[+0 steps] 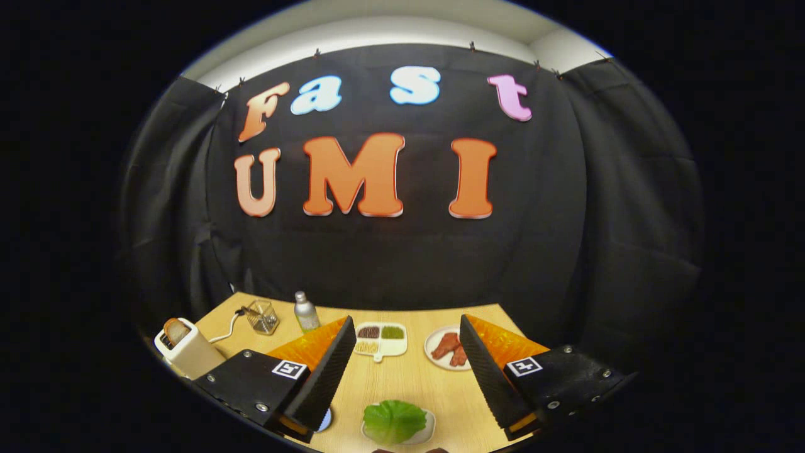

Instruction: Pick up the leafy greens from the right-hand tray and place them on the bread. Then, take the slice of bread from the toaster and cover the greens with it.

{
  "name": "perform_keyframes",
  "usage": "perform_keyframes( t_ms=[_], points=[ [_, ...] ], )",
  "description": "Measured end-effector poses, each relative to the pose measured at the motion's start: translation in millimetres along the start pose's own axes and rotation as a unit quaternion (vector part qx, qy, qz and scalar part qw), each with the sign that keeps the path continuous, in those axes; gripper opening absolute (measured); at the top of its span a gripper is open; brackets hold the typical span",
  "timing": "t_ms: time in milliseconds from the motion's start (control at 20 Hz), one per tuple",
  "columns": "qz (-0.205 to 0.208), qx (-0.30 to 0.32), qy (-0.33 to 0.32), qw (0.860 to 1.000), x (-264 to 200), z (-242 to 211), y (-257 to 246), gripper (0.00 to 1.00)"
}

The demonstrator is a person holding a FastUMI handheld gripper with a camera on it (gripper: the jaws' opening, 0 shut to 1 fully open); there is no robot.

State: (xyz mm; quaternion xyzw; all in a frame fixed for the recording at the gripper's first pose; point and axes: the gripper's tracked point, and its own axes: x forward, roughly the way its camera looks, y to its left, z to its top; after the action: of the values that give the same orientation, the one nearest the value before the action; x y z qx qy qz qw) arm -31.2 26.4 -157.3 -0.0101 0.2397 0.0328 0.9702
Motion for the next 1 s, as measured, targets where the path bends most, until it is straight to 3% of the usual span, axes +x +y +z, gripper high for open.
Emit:
perform_keyframes(
  t_ms=[200, 450, 750, 1000],
  points=[
    [0.003, 0.013, 0.086, 0.996, 13.7, -50.8, 3.5, 1.00],
    [0.011, 0.007, 0.189, 0.982, 25.6, -108.7, 8.2, 1.00],
    [0.018, -0.006, 0.303, 0.953, 29.5, -178.1, 11.7, 0.99],
    [0.029, 0.012, 0.405, 0.914, 27.4, -234.5, 21.1, 0.98]
  ],
)
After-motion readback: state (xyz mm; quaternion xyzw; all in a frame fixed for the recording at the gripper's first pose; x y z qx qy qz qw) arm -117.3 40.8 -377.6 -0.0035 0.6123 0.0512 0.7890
